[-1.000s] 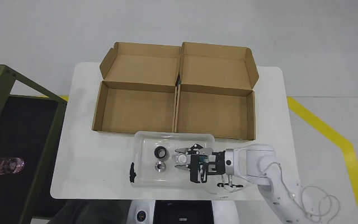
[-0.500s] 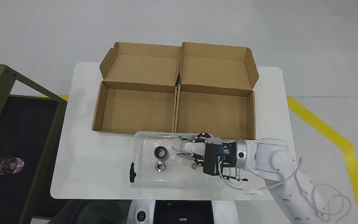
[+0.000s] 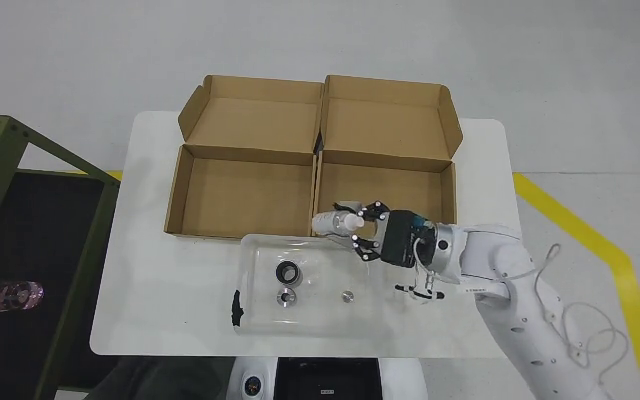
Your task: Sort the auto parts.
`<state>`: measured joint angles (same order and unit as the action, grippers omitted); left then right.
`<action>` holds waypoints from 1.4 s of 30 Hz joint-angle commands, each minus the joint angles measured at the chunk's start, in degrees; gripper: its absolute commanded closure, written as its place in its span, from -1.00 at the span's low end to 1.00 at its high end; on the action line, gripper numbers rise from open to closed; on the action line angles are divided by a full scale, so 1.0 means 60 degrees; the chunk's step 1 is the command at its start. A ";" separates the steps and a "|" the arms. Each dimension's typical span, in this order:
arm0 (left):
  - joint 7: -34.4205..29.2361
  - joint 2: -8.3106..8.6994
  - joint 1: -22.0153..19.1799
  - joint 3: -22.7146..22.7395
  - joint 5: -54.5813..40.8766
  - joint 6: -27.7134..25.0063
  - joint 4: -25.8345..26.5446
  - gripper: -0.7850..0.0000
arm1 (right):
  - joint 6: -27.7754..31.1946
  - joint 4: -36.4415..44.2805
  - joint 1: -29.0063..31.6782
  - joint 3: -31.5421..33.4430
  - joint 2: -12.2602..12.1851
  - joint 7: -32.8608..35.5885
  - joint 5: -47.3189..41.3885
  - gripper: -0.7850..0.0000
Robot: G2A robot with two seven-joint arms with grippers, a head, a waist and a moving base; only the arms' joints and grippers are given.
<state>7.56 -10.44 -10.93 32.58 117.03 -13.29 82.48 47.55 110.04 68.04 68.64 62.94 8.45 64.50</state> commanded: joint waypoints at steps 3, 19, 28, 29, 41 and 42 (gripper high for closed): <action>0.0000 0.0000 0.0000 0.0000 0.0000 0.0000 0.0000 -1.00 | -0.0416 -0.0476 -0.0407 -0.0044 0.0039 0.0267 -0.0289 1.00; 0.0000 0.0000 0.0000 0.0000 0.0000 0.0000 0.0000 -1.00 | -0.1683 -0.3264 -0.2246 -0.1193 0.0366 0.1463 -0.0608 1.00; 0.0000 0.0000 0.0000 0.0000 0.0000 0.0000 0.0000 -1.00 | -0.2150 -0.4415 -0.2985 -0.1849 0.0583 0.1732 -0.0335 1.00; 0.0000 0.0000 0.0000 0.0000 0.0000 0.0000 0.0000 -1.00 | -0.2202 -0.4503 -0.3045 -0.1910 0.0606 0.1747 -0.0310 1.00; 0.0000 0.0000 0.0000 0.0000 0.0000 0.0000 0.0000 -1.00 | -0.2441 -0.5767 -0.3681 -0.2541 0.0883 0.1790 -0.0237 1.00; 0.0000 0.0000 0.0000 0.0000 0.0000 0.0000 0.0000 -1.00 | -0.2442 -0.5839 -0.3715 -0.2576 0.0901 0.1769 -0.0232 0.96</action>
<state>7.56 -10.44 -10.93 32.58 117.03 -13.29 82.48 32.90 75.39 45.93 53.35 68.26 19.18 63.08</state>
